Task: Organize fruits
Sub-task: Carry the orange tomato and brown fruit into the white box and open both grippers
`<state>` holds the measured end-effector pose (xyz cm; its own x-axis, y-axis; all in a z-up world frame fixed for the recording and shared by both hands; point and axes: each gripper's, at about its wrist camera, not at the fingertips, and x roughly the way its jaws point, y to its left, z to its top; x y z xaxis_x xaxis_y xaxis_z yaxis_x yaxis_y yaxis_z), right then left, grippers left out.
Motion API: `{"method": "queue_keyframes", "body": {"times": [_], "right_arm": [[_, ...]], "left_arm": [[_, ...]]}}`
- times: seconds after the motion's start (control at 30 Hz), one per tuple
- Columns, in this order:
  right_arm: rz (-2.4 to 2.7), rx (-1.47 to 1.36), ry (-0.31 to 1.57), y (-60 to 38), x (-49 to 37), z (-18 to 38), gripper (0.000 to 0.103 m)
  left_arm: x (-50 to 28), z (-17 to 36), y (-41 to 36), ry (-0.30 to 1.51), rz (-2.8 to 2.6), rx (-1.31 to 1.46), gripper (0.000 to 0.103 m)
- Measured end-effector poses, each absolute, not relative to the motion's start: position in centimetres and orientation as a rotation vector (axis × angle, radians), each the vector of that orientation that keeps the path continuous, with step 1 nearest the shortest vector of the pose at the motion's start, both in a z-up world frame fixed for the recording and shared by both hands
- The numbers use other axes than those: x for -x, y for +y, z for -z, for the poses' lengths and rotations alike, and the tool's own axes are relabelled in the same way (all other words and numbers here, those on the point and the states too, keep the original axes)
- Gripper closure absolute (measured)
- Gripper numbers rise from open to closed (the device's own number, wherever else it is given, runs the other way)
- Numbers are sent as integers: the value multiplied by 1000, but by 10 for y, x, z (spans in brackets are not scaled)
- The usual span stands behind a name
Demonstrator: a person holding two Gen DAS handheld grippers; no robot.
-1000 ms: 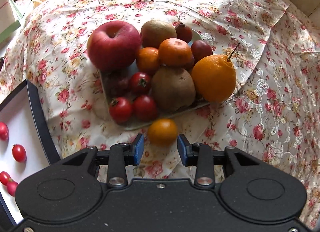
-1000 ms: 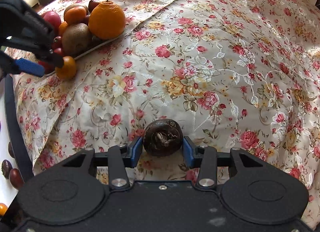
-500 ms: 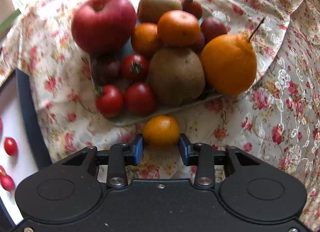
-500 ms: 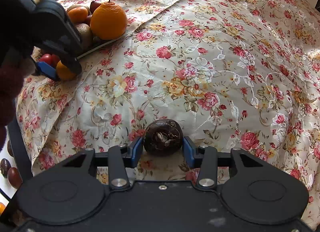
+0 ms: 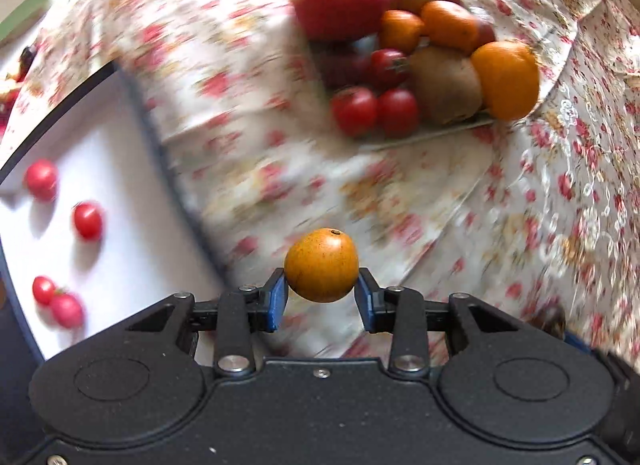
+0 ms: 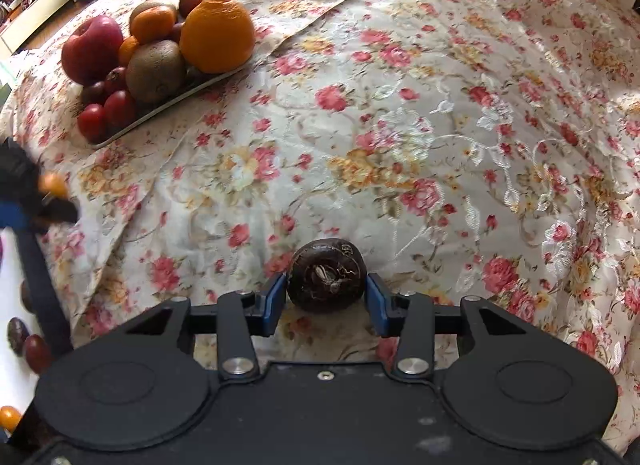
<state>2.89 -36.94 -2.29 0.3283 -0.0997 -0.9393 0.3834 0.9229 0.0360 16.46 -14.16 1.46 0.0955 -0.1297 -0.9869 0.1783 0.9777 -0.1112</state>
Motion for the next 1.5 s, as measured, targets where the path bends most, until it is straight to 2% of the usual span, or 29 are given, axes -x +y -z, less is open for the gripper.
{"method": "queue_keyframes", "body": {"times": [0.27, 0.6, 0.63, 0.73, 1.0, 1.33, 1.5], "right_arm": [[174, -242, 1211, -321, -35, 2, 58], [-113, -151, 1231, -200, -65, -26, 58], [-139, -141, 1239, -186, -70, -27, 58], [-200, -101, 1264, -150, -88, -27, 58], [-189, -32, 1296, -91, -129, -6, 58], [-167, -6, 1271, -78, -137, 3, 58], [-163, 1, 1273, -79, -135, 5, 61]], "left_arm": [[-152, -36, -40, 1419, 140, 18, 58], [-175, -18, 61, 1434, -52, 129, 58], [-178, -14, 67, 1441, -63, 138, 59], [-185, -6, 84, 1451, -73, 210, 80], [-192, -11, 93, 1397, -84, 245, 79], [-160, -24, 87, 1329, -97, 240, 79], [-140, -24, 80, 1311, -106, 210, 77]]}}
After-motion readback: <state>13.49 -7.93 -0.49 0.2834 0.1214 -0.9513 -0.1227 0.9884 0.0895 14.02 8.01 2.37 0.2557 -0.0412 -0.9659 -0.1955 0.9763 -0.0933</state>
